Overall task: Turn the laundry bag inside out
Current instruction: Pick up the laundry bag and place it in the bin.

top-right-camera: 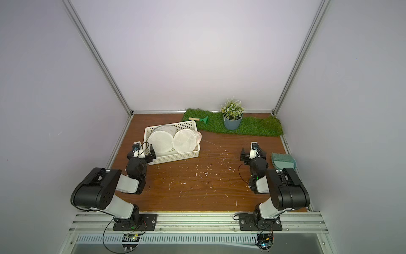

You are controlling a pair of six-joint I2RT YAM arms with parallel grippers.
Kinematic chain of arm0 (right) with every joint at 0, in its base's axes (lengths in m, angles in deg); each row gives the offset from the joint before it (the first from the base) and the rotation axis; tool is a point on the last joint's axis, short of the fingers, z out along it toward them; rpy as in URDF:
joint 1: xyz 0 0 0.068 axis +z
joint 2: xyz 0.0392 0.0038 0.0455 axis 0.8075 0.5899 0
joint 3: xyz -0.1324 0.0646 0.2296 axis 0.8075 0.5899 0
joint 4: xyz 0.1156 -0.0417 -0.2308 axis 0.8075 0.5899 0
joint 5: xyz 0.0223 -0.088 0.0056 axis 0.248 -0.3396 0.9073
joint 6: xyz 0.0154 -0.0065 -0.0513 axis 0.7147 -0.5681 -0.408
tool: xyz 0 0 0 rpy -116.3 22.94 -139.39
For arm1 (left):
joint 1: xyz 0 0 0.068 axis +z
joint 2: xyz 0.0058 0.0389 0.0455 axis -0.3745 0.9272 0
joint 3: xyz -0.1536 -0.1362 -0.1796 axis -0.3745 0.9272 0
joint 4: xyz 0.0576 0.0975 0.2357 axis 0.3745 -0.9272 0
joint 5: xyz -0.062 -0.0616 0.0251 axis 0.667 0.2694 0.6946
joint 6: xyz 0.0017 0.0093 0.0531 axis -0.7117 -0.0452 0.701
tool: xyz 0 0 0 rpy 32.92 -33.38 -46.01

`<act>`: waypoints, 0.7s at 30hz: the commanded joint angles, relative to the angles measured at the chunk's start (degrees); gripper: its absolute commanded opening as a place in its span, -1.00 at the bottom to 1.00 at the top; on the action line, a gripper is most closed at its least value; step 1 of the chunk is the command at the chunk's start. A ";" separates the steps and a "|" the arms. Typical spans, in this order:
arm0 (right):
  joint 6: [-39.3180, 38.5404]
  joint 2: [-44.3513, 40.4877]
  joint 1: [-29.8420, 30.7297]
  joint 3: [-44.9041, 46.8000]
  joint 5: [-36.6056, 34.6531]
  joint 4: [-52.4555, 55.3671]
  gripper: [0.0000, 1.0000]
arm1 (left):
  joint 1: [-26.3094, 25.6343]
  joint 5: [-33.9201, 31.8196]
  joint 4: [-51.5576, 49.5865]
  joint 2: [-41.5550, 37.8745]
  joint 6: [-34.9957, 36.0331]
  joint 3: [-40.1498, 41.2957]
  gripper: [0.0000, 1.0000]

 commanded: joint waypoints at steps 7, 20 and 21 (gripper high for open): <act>-0.74 -0.15 0.21 -1.44 0.38 -2.66 0.98 | 0.82 0.30 0.39 0.61 0.97 -0.37 1.00; -0.57 -0.40 0.15 -0.95 -0.53 -3.71 0.98 | 1.62 2.20 0.52 0.06 0.57 0.11 1.00; -0.39 -1.18 0.23 -0.21 -1.13 -4.55 0.98 | 1.54 2.33 2.73 -0.20 0.79 1.17 0.99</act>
